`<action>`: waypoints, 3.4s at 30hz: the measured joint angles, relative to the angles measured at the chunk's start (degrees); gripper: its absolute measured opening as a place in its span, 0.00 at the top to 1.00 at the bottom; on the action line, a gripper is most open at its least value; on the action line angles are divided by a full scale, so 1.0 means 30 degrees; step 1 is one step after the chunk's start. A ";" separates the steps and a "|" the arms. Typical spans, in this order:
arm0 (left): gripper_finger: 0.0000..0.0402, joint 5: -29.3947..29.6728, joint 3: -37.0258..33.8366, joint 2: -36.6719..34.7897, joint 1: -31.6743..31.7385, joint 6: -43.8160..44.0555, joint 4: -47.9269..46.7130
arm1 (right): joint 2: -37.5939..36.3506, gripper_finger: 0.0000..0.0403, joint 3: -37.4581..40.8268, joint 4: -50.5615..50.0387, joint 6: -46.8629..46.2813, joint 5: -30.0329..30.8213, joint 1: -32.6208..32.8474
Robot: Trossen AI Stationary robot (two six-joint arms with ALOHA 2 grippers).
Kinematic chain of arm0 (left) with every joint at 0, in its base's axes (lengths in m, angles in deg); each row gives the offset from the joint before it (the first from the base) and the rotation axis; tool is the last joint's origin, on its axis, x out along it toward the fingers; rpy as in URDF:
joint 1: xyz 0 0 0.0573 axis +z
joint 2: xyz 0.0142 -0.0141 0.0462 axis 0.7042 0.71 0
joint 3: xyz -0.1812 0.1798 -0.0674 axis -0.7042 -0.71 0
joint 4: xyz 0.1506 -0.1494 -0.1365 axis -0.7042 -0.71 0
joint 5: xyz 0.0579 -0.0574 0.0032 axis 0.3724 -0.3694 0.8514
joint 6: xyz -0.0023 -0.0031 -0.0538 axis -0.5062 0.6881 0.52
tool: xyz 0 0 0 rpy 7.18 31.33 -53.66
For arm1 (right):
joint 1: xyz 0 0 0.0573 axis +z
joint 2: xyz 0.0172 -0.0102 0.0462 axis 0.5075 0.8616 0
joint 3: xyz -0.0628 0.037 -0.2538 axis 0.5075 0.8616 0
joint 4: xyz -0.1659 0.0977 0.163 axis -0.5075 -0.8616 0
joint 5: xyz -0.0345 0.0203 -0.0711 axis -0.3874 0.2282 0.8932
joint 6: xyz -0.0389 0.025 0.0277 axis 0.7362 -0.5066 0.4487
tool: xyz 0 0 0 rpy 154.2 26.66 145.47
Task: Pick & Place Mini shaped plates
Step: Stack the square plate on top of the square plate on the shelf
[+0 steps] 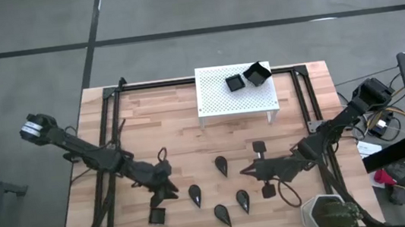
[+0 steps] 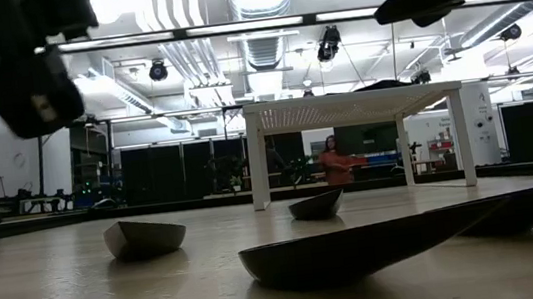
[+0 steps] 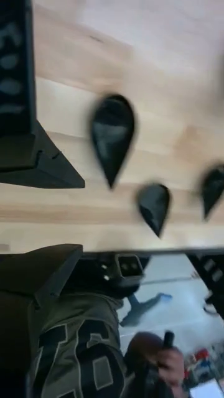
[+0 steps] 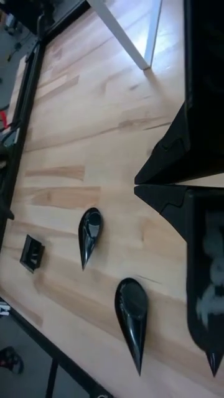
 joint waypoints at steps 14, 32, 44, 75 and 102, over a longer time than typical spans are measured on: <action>0.63 -0.2058 0.0007 -0.0026 -0.0735 0.5390 -0.4782 | 0.0000 0.98 0.0000 0.0096 0.2074 0.0029 -0.0407; 0.63 -0.1895 0.0007 -0.0012 -0.2820 0.2925 -0.6973 | 0.0007 0.98 -0.0007 0.0911 0.2340 -0.0007 -0.0503; 0.63 -0.0069 0.0007 0.1798 -0.3943 0.0118 -0.6133 | 0.0007 0.98 -0.0007 0.1683 0.1955 0.0000 -0.0503; 0.65 -0.0119 0.0080 0.4515 -0.4420 0.0372 -0.4974 | 0.0011 0.98 -0.0007 0.1727 0.1467 0.0007 -0.0561; 1.00 0.1847 0.0073 0.3023 -0.4193 0.3010 -0.4937 | 0.0015 0.98 0.0029 0.1792 0.1496 0.0027 -0.0663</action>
